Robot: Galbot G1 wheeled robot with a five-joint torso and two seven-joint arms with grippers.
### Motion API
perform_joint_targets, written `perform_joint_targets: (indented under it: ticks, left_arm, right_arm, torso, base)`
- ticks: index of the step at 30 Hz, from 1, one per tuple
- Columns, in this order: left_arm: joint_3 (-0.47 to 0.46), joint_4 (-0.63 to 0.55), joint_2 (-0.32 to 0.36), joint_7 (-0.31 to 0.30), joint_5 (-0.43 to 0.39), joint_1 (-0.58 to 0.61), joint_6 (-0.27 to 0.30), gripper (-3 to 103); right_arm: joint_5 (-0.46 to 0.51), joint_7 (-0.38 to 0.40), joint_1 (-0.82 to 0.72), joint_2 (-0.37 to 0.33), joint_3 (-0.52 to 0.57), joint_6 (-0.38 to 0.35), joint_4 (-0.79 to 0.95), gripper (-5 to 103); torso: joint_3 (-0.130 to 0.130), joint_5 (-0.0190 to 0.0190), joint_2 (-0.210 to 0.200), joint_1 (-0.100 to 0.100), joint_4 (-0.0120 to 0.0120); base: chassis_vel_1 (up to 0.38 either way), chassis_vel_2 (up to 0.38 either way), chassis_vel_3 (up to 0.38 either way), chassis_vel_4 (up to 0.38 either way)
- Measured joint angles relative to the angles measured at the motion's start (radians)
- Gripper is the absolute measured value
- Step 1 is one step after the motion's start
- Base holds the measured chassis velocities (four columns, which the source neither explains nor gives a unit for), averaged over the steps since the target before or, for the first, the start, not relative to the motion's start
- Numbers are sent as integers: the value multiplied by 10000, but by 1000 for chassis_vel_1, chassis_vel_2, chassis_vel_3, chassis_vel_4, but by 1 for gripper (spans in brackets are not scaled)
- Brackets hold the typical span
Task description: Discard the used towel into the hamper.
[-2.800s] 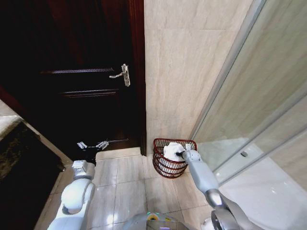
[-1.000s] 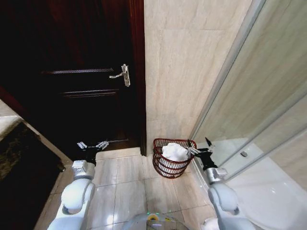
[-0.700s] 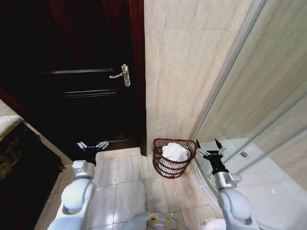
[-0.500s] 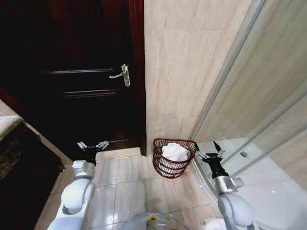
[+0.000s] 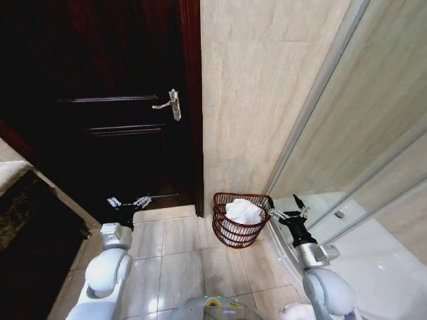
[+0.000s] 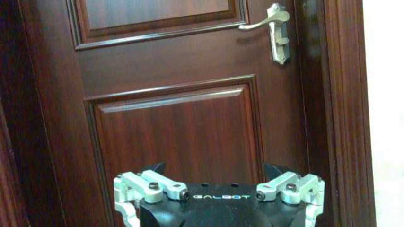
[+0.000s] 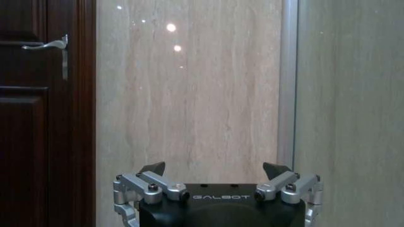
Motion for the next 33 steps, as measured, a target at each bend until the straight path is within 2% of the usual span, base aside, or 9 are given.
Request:
perform_joint_targets:
  ticks: [33]
  left_arm:
    - [0, 0, 0, 0, 0, 0, 0, 100]
  right_arm:
    - [28, 239, -517, 52, -116, 288, 321, 100]
  torso:
    - [-1, 0, 0, -2, -1]
  base:
    - [12, -16, -17, 13]
